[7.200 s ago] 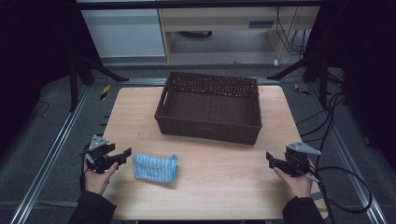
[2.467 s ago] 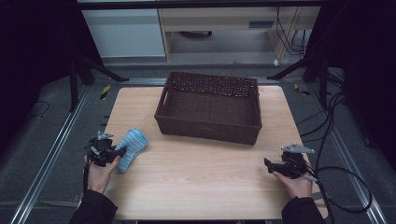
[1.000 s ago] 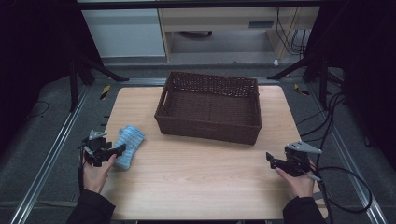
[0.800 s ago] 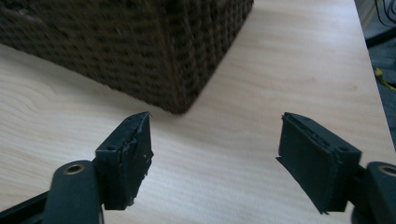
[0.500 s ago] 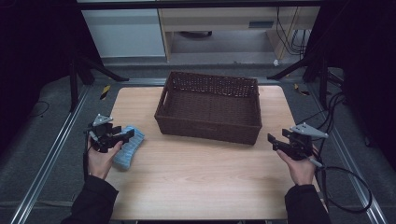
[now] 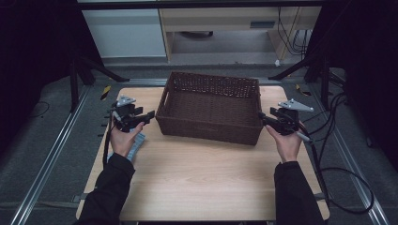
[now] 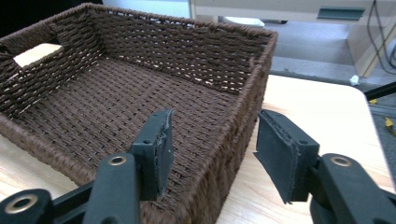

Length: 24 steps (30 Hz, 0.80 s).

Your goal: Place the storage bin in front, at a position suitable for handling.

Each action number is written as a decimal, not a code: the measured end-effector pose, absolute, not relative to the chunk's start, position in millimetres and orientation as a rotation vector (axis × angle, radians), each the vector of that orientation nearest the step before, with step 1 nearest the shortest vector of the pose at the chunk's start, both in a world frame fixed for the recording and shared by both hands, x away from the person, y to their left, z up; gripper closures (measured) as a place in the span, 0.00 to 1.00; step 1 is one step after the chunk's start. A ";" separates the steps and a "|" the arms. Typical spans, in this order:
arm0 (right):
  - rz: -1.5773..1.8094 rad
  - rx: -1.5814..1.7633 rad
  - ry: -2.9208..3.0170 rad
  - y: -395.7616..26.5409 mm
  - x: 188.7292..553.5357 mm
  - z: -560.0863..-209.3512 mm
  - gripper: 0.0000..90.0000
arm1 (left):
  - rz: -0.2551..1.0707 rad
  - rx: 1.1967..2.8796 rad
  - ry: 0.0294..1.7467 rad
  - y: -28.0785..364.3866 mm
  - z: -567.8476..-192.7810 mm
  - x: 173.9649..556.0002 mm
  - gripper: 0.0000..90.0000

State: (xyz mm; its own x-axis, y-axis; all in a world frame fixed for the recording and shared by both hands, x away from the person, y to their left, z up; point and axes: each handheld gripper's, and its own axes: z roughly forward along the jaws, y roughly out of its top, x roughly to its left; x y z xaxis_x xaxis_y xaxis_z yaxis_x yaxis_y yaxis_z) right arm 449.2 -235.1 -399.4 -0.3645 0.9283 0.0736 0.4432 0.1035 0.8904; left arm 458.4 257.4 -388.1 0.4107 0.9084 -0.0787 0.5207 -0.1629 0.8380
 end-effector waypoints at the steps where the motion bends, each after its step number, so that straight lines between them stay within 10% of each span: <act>1: 1.211 1.341 1.875 -234.1 450.8 -401.1 0.54 | 0.578 1.828 1.221 253.3 -389.0 461.6 0.48; 8: 1.100 1.342 1.936 -228.1 460.7 -416.1 0.61 | 0.562 1.884 1.225 233.5 -407.8 482.3 0.53; 16: 1.079 1.346 1.961 -224.4 465.1 -423.2 0.76 | 0.532 1.866 1.252 239.2 -414.8 486.0 0.81; 24: 1.084 1.340 1.962 -224.2 461.4 -423.8 0.78 | 0.547 1.879 1.243 239.7 -414.1 472.2 0.81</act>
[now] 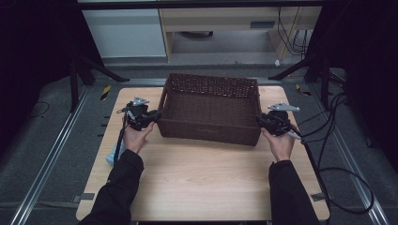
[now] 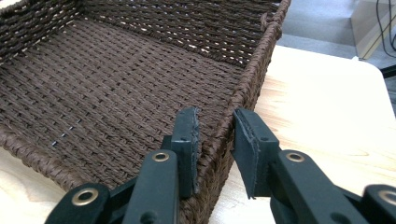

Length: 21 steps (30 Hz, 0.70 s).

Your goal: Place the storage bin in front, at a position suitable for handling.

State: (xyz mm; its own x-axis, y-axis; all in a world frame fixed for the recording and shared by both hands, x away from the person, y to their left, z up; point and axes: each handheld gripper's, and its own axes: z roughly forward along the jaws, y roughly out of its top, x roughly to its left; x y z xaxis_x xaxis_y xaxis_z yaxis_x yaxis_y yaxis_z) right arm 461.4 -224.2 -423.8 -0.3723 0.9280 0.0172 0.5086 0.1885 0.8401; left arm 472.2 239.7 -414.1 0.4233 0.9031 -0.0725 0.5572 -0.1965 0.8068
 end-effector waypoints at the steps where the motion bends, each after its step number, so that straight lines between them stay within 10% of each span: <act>1: 1.104 1.346 1.965 -225.3 459.3 -424.1 0.78 | 0.546 1.883 1.232 241.1 -414.1 467.0 0.81; 15: 1.097 1.295 2.008 -228.5 426.7 -422.2 0.78 | 0.556 1.957 1.146 244.4 -409.3 428.8 0.79; 21: 1.110 1.281 1.972 -228.6 435.0 -412.8 0.67 | 0.572 1.908 1.164 251.5 -402.0 450.0 0.64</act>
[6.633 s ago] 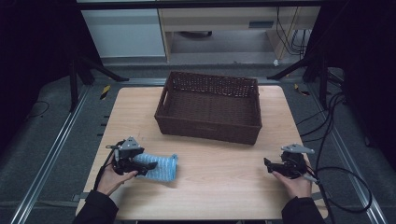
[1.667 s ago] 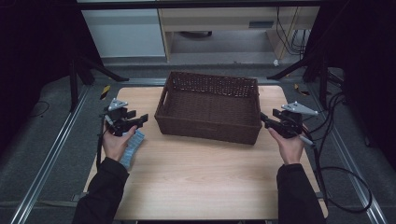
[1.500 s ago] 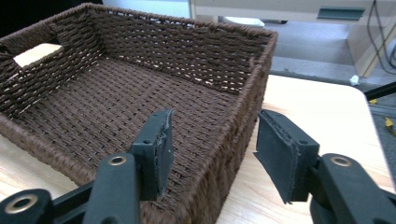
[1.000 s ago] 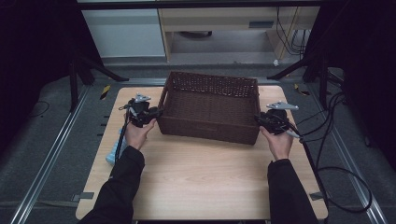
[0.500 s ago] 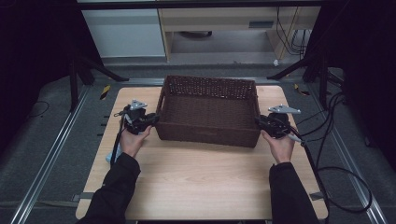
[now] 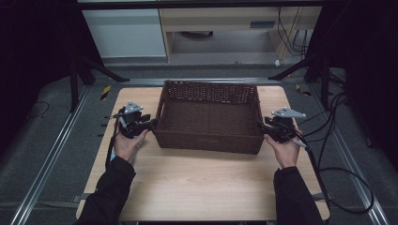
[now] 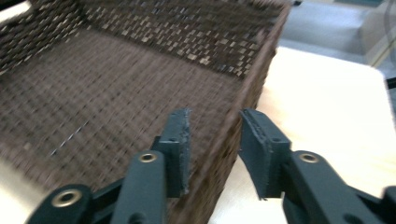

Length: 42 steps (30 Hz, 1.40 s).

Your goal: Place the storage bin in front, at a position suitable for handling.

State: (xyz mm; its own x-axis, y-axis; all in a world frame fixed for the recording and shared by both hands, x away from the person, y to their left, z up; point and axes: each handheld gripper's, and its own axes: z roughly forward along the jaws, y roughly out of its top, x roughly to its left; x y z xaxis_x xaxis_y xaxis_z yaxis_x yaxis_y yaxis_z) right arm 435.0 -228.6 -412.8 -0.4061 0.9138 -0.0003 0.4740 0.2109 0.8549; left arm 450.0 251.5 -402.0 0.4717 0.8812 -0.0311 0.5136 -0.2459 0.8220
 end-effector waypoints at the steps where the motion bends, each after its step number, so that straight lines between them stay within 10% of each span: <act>1: 1.110 1.281 1.972 -228.6 435.0 -412.8 0.67 | 0.572 1.908 1.164 251.5 -402.0 450.0 0.62; 13: 1.068 1.330 1.997 -225.7 459.7 -422.0 0.78 | 0.497 1.931 1.203 242.9 -419.4 474.9 0.72; 42: 1.121 1.262 2.086 -215.4 373.9 -420.3 0.78 | 0.515 1.904 1.201 261.7 -420.4 353.3 0.70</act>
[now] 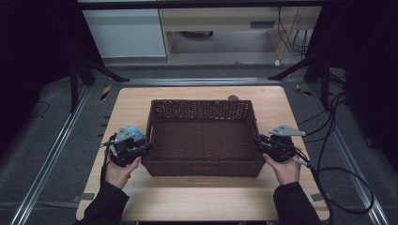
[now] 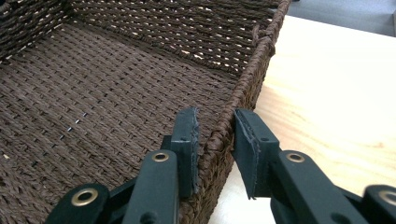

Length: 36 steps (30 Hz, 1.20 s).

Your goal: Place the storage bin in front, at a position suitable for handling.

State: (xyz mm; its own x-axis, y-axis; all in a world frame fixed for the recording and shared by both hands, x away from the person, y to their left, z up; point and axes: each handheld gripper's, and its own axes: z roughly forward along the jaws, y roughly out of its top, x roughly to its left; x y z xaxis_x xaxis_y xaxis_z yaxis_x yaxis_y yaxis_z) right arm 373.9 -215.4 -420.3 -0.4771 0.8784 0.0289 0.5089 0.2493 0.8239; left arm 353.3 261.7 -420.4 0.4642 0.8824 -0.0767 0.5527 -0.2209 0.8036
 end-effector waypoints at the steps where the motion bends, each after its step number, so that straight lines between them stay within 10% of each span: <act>1: 1.120 1.265 2.087 -215.0 367.1 -420.0 0.78 | 0.513 1.897 1.201 262.1 -420.9 350.3 0.69; 18: 1.156 1.282 2.030 -221.6 385.9 -408.4 0.58 | 0.538 1.901 1.232 270.7 -416.9 368.7 0.51; 36: 1.071 1.355 2.154 -210.2 409.9 -429.6 0.71 | 0.514 1.928 1.220 256.8 -430.8 373.8 0.68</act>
